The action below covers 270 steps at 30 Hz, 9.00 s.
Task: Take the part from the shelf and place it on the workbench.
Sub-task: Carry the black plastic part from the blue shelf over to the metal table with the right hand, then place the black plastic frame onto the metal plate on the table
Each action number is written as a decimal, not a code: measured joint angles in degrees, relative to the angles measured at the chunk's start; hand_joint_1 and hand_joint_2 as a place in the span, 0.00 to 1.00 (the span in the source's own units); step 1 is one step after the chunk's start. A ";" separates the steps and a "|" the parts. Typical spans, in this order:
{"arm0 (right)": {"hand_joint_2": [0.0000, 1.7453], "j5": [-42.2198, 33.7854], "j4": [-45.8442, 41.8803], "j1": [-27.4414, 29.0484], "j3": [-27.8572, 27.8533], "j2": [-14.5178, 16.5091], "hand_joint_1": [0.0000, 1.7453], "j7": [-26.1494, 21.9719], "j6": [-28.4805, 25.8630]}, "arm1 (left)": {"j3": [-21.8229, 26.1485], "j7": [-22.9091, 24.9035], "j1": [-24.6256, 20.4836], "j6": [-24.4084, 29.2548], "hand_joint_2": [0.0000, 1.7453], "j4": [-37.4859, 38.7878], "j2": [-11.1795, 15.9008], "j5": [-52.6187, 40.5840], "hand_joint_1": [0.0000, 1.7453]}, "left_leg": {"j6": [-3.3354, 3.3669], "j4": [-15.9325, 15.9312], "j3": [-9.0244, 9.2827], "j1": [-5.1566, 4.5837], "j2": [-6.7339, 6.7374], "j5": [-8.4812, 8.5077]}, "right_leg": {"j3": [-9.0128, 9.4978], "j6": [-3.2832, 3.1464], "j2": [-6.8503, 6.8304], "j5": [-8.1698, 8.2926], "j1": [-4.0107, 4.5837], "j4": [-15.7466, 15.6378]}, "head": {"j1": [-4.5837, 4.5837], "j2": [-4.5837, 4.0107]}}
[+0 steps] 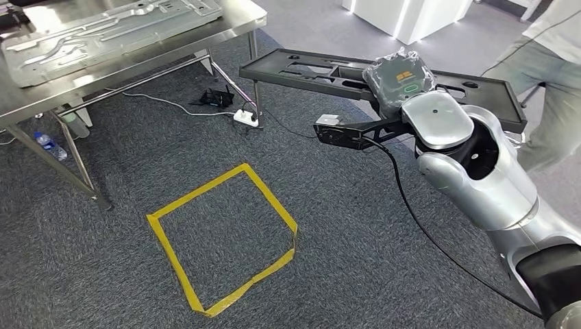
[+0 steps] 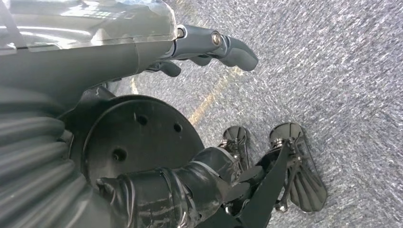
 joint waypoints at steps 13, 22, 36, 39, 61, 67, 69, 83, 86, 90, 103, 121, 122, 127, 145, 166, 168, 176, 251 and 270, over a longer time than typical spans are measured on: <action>1.00 -0.33 0.92 -1.82 3.24 0.02 1.00 0.01 0.34 | 0.00 -0.52 -0.09 0.47 1.00 -0.01 -0.13 0.40 0.00 | 2.54 -1.22 2.29 0.01 -9.41 -0.63 | -5.93 1.12 8.20 -0.02 -0.27 7.75 | 0.60 0.00; 1.00 -0.52 0.26 -9.54 4.74 1.63 1.00 0.00 4.64 | 0.00 -1.03 -0.14 0.84 1.00 -0.02 -0.08 1.04 0.00 | -0.53 5.86 -2.39 0.05 -7.12 -3.99 | -1.64 -0.87 6.84 1.50 -0.73 0.07 | -0.28 0.00; 1.00 -0.57 0.05 -10.52 5.70 2.33 1.00 0.01 3.86 | 0.00 -0.84 -0.01 0.73 1.00 -0.02 -0.11 0.87 0.00 | 1.10 -2.44 1.63 0.83 -3.71 0.56 | 0.82 1.67 1.99 -2.35 -0.42 1.40 | -0.24 0.00; 1.00 -1.73 -0.04 -10.60 5.86 2.09 1.00 0.02 3.34 | 0.00 -1.05 -0.07 0.84 1.00 -0.02 -0.19 1.24 0.00 | 1.75 -2.62 2.14 0.85 -5.04 0.49 | -5.09 1.55 5.80 -6.10 -0.18 11.77 | 0.13 0.00; 1.00 -2.53 -0.18 -11.26 9.61 0.95 1.00 0.01 1.55 | 0.00 -2.79 -0.05 0.44 1.00 -0.02 0.05 2.16 0.00 | -0.24 1.02 1.55 0.50 -4.06 -1.58 | -1.81 -1.06 5.71 1.87 0.10 -0.17 | -0.22 0.00; 1.00 -1.84 -0.51 -10.49 9.67 0.08 1.00 0.01 -0.87 | 0.00 -3.08 0.00 0.57 1.00 -0.02 -0.03 1.83 0.00 | 1.41 -3.04 3.92 0.44 -3.77 -0.79 | -2.15 0.61 5.83 0.82 0.20 0.78 | -0.03 0.00; 1.00 -1.77 -0.70 -10.30 9.65 -0.33 1.00 0.03 -1.18 | 0.00 -3.09 -0.02 0.57 1.00 -0.02 -0.07 1.83 0.00 | 1.90 -3.50 4.35 0.53 -3.47 -0.68 | -4.81 0.86 6.11 -2.08 0.18 6.43 | 0.24 0.00; 1.00 -1.50 -1.57 -9.73 9.62 -1.13 1.00 0.07 -0.88 | 0.00 -3.29 -0.03 0.91 1.00 -0.02 0.04 1.80 0.00 | -0.61 1.79 3.97 0.03 -0.69 -5.83 | -3.74 -1.08 5.41 2.33 0.24 1.16 | 0.19 0.00; 1.00 -1.74 -1.57 -9.83 9.65 -1.13 1.00 0.07 -0.76 | 0.00 -3.40 -0.01 0.93 1.00 -0.02 0.06 1.73 0.00 | -1.09 11.38 -0.64 0.29 -2.95 -10.33 | -3.72 -1.44 7.24 2.36 0.21 1.10 | 0.06 0.00; 1.00 -1.96 -1.55 -9.89 9.75 -1.12 1.00 0.07 -0.65 | 0.00 -3.48 -0.01 0.98 1.00 -0.02 0.07 1.66 0.00 | 0.20 8.37 -0.40 0.10 -4.30 -5.85 | -3.43 -1.52 10.13 2.32 0.62 1.02 | 0.06 0.00; 1.00 -3.67 -1.28 -11.02 10.99 -1.57 1.00 0.05 -0.67 | 0.00 -3.72 -0.05 0.85 1.00 -0.02 0.02 1.52 0.00 | 2.21 -5.72 6.87 0.43 -3.84 -1.08 | -9.42 1.41 6.91 -3.01 -0.25 12.86 | 0.72 0.00; 1.00 -3.58 -0.62 -10.69 12.81 -1.60 1.00 0.04 -0.29 | 0.00 -5.22 -0.11 0.87 1.00 -0.02 0.12 1.59 0.00 | -0.78 7.23 0.40 1.00 -3.64 -5.43 | -2.64 -0.58 6.92 2.51 -0.51 0.00 | 0.49 0.00; 1.00 -3.58 -0.63 -10.68 12.82 -1.60 1.00 0.04 -0.28 | 0.00 -5.33 -0.12 0.97 1.00 -0.02 0.14 1.46 0.00 | -0.40 3.42 2.18 0.89 -3.81 -3.92 | -2.63 -0.53 7.02 2.51 -0.46 -0.02 | 0.50 0.00; 1.00 -3.58 -0.59 -10.34 12.84 -1.63 1.00 0.04 -0.14 | 0.00 -5.60 -0.14 1.66 1.00 -0.02 0.16 1.07 0.00 | 0.58 -2.67 4.98 0.49 -4.03 -2.52 | -2.64 0.91 7.19 2.83 -0.58 -0.64 | 0.54 0.00; 1.00 -2.91 -0.54 -9.73 13.03 -1.68 1.00 0.05 -0.15 | 0.00 -5.73 -0.18 3.64 1.00 -0.02 0.13 0.28 0.00 | -0.99 1.96 4.41 0.48 -3.70 -6.58 | -2.25 -0.68 6.46 1.80 -0.44 0.13 | 0.50 0.00; 1.00 -3.74 -0.37 -9.48 14.03 -0.92 1.00 0.02 -0.39 | 0.00 -5.63 0.08 3.38 1.00 -0.03 0.09 0.19 0.00 | 2.39 -4.72 8.41 0.31 -4.21 -3.24 | -8.37 1.77 6.54 -3.82 -0.49 12.94 | 0.86 0.00; 1.00 -3.67 -0.34 -9.51 14.10 -0.93 1.00 0.02 -0.18 | 0.00 -5.63 0.13 3.49 1.00 -0.03 0.08 0.31 0.00 | 1.80 -4.18 9.40 0.61 -4.25 -4.47 | -6.93 2.22 6.35 0.77 -0.89 6.87 | 1.00 0.00; 1.00 -3.21 -0.04 -9.50 14.21 -0.94 1.00 0.05 0.31 | 0.00 -5.64 -0.06 3.85 1.00 -0.03 0.17 0.46 0.00 | -1.11 0.77 8.45 0.78 -4.06 -7.70 | -4.66 -0.77 6.52 3.46 -0.61 0.83 | 1.33 0.00; 1.00 -5.46 2.27 -9.54 15.75 -1.04 1.00 0.02 -0.87 | 0.00 -5.63 -0.02 5.46 1.00 -0.64 -0.09 1.03 0.00 | -0.69 -1.64 3.39 0.64 -3.74 -1.83 | -2.56 1.09 3.87 2.69 -0.48 -0.43 | 1.43 0.00; 1.00 -5.57 2.97 -8.95 16.04 -1.27 1.00 0.05 -1.15 | 0.00 -5.98 0.13 5.49 1.00 -1.51 -0.21 0.63 0.00 | 0.15 1.58 2.55 -0.42 -4.66 -4.49 | -2.97 -1.18 6.16 2.92 0.31 -0.24 | 1.54 0.00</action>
